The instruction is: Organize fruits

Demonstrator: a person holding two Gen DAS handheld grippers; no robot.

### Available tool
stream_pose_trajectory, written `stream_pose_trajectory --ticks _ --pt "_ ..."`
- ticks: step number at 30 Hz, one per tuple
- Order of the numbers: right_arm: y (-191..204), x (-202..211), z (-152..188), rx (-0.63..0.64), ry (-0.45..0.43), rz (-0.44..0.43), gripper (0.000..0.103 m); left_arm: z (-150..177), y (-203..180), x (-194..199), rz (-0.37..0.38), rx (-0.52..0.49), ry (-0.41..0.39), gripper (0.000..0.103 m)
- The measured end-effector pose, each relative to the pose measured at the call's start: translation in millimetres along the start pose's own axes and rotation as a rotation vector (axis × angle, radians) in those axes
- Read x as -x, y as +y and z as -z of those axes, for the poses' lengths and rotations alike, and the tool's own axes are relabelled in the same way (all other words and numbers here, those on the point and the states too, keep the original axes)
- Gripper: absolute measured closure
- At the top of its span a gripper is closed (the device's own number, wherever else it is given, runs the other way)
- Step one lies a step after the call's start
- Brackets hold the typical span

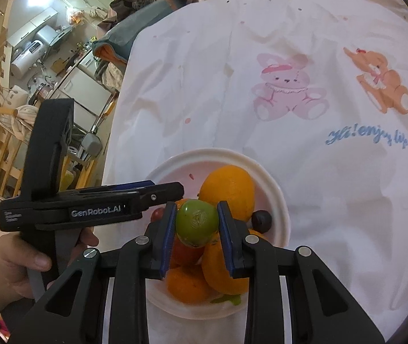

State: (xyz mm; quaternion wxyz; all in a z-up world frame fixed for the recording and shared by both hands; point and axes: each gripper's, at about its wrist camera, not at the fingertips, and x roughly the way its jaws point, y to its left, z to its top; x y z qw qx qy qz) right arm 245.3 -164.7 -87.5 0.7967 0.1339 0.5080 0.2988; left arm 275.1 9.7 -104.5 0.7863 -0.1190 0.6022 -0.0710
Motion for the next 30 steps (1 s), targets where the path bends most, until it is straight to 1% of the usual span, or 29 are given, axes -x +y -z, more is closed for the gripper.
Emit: stream_pose_trajectory --ticks 1,3,4,5,6,7,8,9,10,12,14,15,17,18,19,20,23,24,25,26,27,30 --pt "0.6 -2.3 0.5 0.002 0.005 -0.003 0.073 0.0 0.3 3.0 -0.006 0.006 -0.007 0.036" --pt "0.7 -7.4 1.4 -0.007 0.023 -0.018 0.072 0.3 1.7 12.1 -0.003 0.019 -0.039 0.029" --pt "0.2 -9.1 1.9 -0.011 0.028 -0.022 0.070 0.3 3.3 17.6 -0.015 0.022 -0.055 0.025" --pt "0.2 -9.7 3.4 -0.015 0.032 -0.024 0.069 -0.2 4.7 22.3 -0.028 0.025 -0.071 0.024" --pt "-0.5 -9.6 4.0 -0.021 0.035 -0.030 0.069 -0.5 6.1 26.6 -0.035 0.029 -0.088 0.022" --pt "-1.0 -8.5 4.0 -0.027 0.036 -0.038 0.064 -1.3 8.3 31.1 -0.040 0.036 -0.103 0.022" --pt "-1.9 -5.6 3.5 -0.034 0.027 -0.044 0.051 -2.1 10.0 33.1 -0.043 0.042 -0.109 0.022" --pt "-3.0 -2.1 3.3 -0.041 0.013 -0.046 0.045 -2.4 12.7 36.5 -0.044 0.056 -0.118 0.022" --pt "-4.9 3.2 3.1 -0.052 -0.008 -0.051 0.042 -2.7 15.7 38.7 -0.046 0.066 -0.124 0.022" --pt "-6.4 9.7 2.5 -0.057 -0.025 -0.041 0.042 -2.2 20.8 43.9 -0.071 0.088 -0.143 0.022" --pt "-6.7 16.3 1.6 -0.048 -0.039 -0.016 0.042 0.5 24.4 51.6 -0.117 0.099 -0.179 0.022" --pt "-6.9 20.9 1.3 -0.048 -0.047 -0.013 0.042 1.8 24.8 55.6 -0.141 0.096 -0.195 0.022" --pt "-6.0 28.7 0.7 -0.051 -0.061 -0.001 0.041 4.3 23.6 60.1 -0.154 0.082 -0.209 0.022" --pt "-4.8 34.9 1.3 -0.050 -0.071 0.004 0.038 6.1 21.9 62.8 -0.159 0.071 -0.215 0.022" --pt "-3.2 40.5 2.4 -0.048 -0.079 0.015 0.032 7.5 20.4 64.7 -0.167 0.063 -0.221 0.022" --pt "-1.9 46.9 3.3 -0.045 -0.091 0.033 0.027 10.3 17.3 68.0 -0.180 0.046 -0.233 0.022" --pt "2.0 63.6 6.7 -0.044 -0.116 0.057 0.022 19.2 5.9 77.2 -0.198 -0.013 -0.257 0.022" --pt "3.8 70.2 8.2 -0.044 -0.124 0.071 0.020 22.3 2.1 80.1 -0.207 -0.029 -0.263 0.019" --pt "5.8 75.6 10.4 -0.042 -0.131 0.085 0.016 27.4 -1.8 85.9 -0.218 -0.047 -0.278 0.010" --pt "8.0 81.7 13.5 -0.039 -0.142 0.093 0.014 30.3 -4.3 89.2 -0.217 -0.056 -0.286 0.006" --pt "9.1 87.0 16.6 -0.038 -0.151 0.100 0.013 35.1 -6.8 94.2 -0.213 -0.066 -0.296 0.004" --pt "12.8 101.2 27.7 -0.046 -0.169 0.112 0.012 51.5 -10.2 107.1 -0.202 -0.075 -0.312 0.004"
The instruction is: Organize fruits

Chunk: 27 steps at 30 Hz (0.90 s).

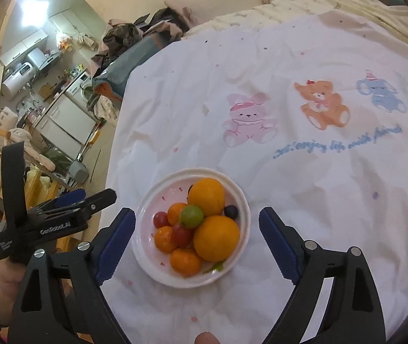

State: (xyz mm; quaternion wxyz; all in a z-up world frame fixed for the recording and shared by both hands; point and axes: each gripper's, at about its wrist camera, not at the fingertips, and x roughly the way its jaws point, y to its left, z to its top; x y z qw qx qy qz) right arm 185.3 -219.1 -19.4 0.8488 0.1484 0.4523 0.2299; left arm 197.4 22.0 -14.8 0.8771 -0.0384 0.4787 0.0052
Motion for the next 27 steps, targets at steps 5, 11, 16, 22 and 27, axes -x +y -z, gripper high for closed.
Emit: stream_pose_trajectory --ticks 5,11,16,22,27 --pt "4.9 25.6 17.4 -0.011 -0.040 0.041 0.002 21.6 0.9 27.9 0.026 0.022 -0.019 0.000" --pt "9.1 51.0 38.8 -0.019 -0.093 0.092 0.000 45.8 1.0 52.8 0.016 0.020 -0.049 0.000" --pt "14.7 62.5 55.6 -0.007 -0.107 0.117 0.000 65.4 -3.5 66.3 0.024 0.013 -0.064 0.000" --pt "19.8 74.0 72.8 -0.007 -0.137 0.135 0.000 84.8 -10.8 69.3 0.062 -0.002 -0.046 0.000" --pt "26.3 71.7 85.4 0.012 -0.133 0.188 0.000 99.5 -13.1 76.4 0.052 -0.026 -0.091 0.000"
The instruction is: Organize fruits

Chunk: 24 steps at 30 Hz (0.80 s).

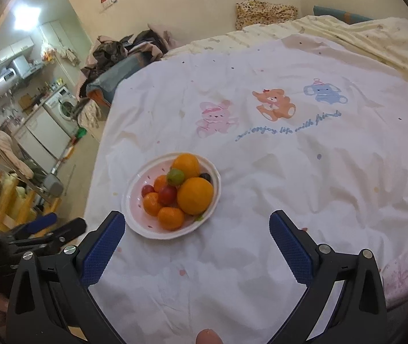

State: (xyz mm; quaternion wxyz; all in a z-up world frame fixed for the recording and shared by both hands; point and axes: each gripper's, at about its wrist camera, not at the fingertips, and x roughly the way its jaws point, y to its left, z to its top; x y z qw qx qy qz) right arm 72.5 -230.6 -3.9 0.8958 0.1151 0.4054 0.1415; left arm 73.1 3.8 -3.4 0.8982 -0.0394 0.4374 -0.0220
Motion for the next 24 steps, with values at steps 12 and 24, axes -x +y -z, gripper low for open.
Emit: stream_pose_trajectory --ticks 12,24 --pt "13.1 -9.2 7.0 0.077 -0.056 0.099 0.000 -3.1 -0.6 10.6 -0.050 -0.019 -0.121 0.000" --pt "11.3 -9.0 6.2 0.072 -0.062 0.115 0.000 -2.5 -1.5 8.7 -0.038 -0.016 -0.109 0.000"
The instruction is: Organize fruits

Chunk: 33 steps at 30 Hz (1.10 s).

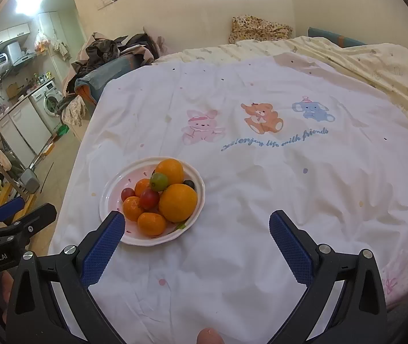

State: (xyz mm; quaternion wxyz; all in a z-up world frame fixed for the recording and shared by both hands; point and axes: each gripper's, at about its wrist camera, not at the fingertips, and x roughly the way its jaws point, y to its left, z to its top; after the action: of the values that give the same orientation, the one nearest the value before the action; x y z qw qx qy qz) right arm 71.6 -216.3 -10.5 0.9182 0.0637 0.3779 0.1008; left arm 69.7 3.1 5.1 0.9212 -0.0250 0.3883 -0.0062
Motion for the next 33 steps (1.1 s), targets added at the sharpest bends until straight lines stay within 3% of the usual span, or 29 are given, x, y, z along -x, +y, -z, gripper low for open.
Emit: stream_pose_trajectory --ticks 33 --pt "-6.2 -0.3 -2.8 -0.019 0.002 0.012 0.000 0.3 -0.1 0.3 0.002 0.010 0.002 0.000"
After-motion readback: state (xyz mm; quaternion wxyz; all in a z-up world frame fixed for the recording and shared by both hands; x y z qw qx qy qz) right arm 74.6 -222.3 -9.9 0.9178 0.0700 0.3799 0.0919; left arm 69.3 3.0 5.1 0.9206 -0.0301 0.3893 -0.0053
